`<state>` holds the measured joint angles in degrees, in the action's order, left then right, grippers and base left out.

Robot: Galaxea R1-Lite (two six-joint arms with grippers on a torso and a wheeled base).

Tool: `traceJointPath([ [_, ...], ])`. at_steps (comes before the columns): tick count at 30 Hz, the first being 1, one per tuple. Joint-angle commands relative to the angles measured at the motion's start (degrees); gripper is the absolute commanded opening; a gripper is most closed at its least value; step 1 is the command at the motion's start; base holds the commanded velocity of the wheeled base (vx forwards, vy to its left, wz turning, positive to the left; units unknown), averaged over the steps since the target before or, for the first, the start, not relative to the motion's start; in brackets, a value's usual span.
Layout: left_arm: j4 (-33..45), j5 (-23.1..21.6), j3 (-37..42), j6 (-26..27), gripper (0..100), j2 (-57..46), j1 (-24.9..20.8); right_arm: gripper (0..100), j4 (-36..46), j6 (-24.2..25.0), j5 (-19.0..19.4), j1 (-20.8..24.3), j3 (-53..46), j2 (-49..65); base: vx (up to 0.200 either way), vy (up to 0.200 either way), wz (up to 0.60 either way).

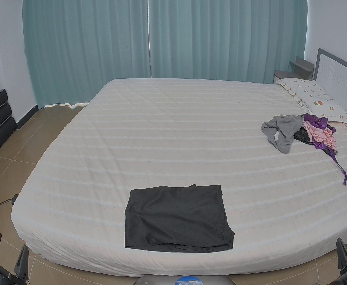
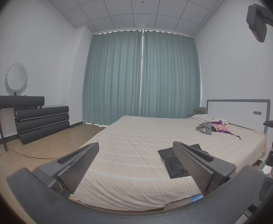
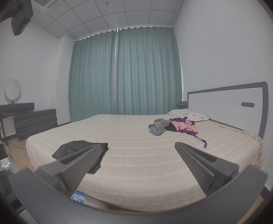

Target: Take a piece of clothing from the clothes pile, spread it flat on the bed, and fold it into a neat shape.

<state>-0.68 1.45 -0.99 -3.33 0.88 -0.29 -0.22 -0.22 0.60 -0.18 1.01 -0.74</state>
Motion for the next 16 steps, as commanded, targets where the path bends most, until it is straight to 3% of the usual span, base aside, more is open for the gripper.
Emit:
traceJointPath([
  [1,0.3,-0.2,0.9,0.1,100,-0.9,0.0,100,0.0,0.0,0.0,0.0,-1.0,0.7,0.0,0.0,0.0],
  [16,0.5,-0.8,1.0,2.6,100,-0.9,0.0,100,-0.1,0.0,-0.1,0.0,-1.0,0.7,0.0,0.0,0.0],
])
